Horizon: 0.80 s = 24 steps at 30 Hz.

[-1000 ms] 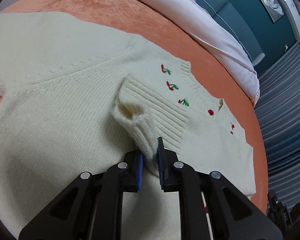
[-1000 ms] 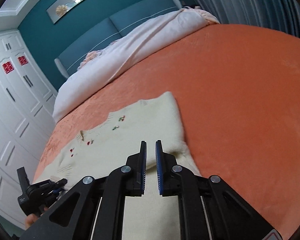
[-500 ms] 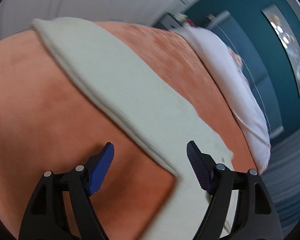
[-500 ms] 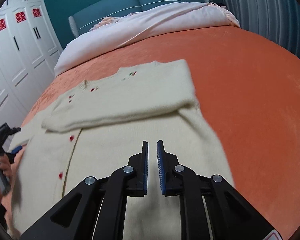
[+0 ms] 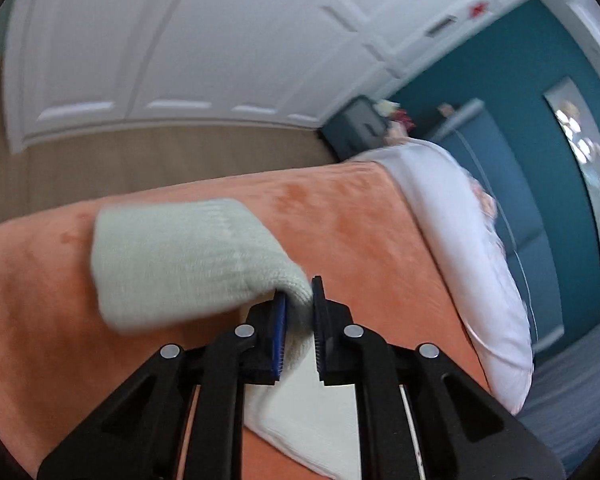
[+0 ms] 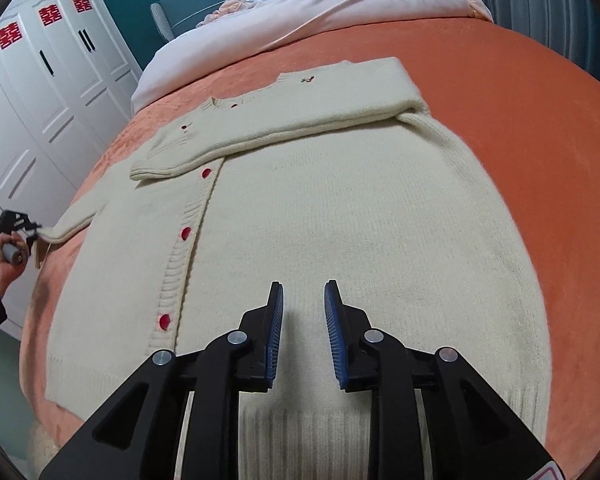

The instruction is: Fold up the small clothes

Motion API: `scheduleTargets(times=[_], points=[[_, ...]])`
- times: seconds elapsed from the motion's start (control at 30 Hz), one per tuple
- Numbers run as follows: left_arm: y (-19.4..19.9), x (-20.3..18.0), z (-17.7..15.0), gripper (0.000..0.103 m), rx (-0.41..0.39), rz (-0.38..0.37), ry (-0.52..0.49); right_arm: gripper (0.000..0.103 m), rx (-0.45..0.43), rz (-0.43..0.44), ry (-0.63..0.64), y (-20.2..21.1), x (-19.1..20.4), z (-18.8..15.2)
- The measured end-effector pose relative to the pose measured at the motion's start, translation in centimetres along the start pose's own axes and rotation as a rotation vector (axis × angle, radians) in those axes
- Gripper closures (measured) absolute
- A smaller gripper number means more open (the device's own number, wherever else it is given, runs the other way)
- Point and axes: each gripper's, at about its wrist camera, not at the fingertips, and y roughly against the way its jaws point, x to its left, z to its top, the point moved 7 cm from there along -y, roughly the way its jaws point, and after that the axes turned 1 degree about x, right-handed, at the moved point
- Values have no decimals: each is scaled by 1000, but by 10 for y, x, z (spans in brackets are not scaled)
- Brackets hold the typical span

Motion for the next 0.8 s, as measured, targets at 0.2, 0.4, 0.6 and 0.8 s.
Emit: scheduleTargets(times=[0.2, 0.4, 0.6, 0.8], points=[[27, -210, -159, 88, 223, -349, -355, 73, -22, 15, -23, 5, -1, 6], [-4, -197, -345, 48, 520, -251, -442, 73, -21, 4, -38, 11, -20, 7], [-14, -113, -309, 45, 483, -147, -164, 60, -55, 45, -10, 7, -27, 44], [-38, -76, -234, 43, 404, -99, 15, 58, -78, 109, -50, -48, -10, 121]])
